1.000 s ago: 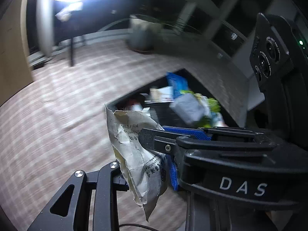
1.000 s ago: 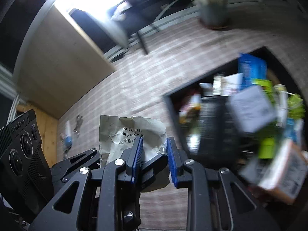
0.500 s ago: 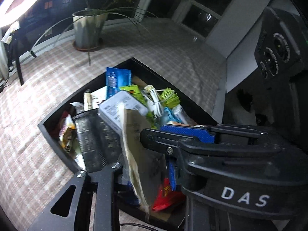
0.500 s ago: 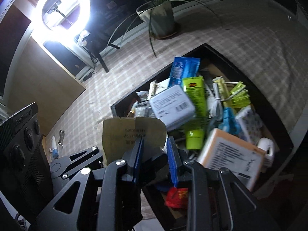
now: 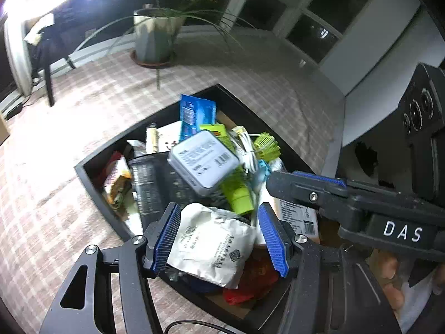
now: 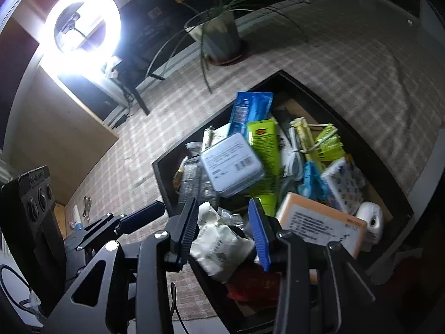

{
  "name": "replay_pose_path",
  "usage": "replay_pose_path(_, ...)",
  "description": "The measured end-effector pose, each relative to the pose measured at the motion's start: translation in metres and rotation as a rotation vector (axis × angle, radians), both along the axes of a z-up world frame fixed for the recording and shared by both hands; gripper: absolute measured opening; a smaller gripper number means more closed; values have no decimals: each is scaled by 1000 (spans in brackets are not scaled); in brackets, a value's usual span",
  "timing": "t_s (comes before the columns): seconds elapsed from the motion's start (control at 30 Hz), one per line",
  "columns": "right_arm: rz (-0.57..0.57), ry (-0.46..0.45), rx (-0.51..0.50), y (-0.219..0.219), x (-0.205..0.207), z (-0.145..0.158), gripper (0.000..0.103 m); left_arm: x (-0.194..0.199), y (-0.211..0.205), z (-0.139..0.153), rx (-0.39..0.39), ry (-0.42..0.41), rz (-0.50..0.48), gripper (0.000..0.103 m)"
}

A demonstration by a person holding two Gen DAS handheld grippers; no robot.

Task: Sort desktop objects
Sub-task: 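Carry the white packet over the black box and open the right tool, then move both tools back to the remaining items on the table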

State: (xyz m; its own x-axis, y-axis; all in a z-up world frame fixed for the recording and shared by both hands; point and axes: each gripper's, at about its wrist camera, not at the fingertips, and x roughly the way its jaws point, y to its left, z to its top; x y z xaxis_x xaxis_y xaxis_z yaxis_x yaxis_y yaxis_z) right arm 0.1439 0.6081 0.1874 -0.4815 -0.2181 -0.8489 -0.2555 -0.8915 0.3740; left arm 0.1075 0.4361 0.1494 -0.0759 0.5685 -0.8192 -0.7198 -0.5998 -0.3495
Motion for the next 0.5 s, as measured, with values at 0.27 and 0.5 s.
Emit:
replay_pose_path(0.27,75,6,17,-33,-14,3,38,-14,-36,5,-2,23,81,56)
replay_pose_path(0.5,161,16,24,-76,-34,9,39,-33,-83,7,-8,29,170,56)
